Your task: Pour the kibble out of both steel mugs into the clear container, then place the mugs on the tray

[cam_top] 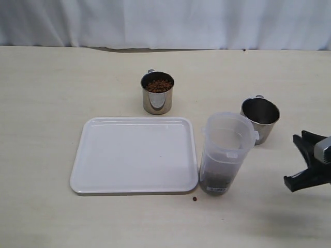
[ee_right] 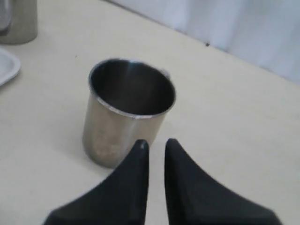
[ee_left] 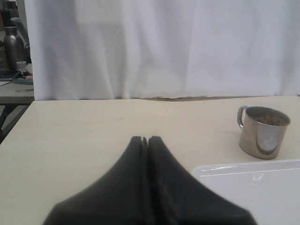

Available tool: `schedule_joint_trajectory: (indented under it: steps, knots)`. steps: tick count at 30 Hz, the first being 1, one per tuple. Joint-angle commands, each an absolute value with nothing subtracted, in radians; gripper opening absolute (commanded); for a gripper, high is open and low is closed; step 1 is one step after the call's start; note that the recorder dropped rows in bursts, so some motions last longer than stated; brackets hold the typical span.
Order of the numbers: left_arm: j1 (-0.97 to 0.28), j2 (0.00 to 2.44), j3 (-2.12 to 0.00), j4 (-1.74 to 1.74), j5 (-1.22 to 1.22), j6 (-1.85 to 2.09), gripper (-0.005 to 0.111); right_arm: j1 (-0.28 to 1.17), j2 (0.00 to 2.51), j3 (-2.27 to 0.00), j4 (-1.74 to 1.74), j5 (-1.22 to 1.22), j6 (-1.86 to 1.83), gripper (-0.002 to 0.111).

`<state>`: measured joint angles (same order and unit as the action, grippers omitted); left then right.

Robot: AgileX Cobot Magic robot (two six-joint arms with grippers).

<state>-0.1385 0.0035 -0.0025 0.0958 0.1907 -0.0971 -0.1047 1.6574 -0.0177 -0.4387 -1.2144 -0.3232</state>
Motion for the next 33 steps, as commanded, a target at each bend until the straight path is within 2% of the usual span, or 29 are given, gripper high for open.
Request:
schedule_joint_trajectory:
  steps: [1, 7, 14, 26, 29, 33]
  knots:
    - [-0.134, 0.000, 0.000, 0.094, 0.175, -0.094, 0.000, -0.107, 1.510, 0.000, -0.363, -1.221, -0.238, 0.005]
    - [-0.134, 0.000, 0.000, 0.094, 0.175, -0.094, 0.000, -0.107, 1.255, 0.000, -0.222, -1.221, -0.055, 0.005]
    - [-0.134, 0.000, 0.000, 0.094, 0.175, -0.094, 0.000, -0.107, 0.952, 0.000, -0.187, -1.166, -0.045, 0.005]
    - [-0.134, 0.000, 0.000, 0.094, 0.175, -0.094, 0.000, -0.103, 0.677, 0.000, -0.187, -1.163, -0.047, 0.005]
    - [-0.134, 0.000, 0.000, 0.096, 0.173, -0.094, 0.000, -0.105, 0.622, 0.000, -0.191, -1.005, 0.013, 0.005]
    - [-0.134, 0.000, 0.000, 0.096, 0.173, -0.094, 0.000, -0.105, 0.435, 0.000, -0.195, -0.648, 0.107, 0.005]
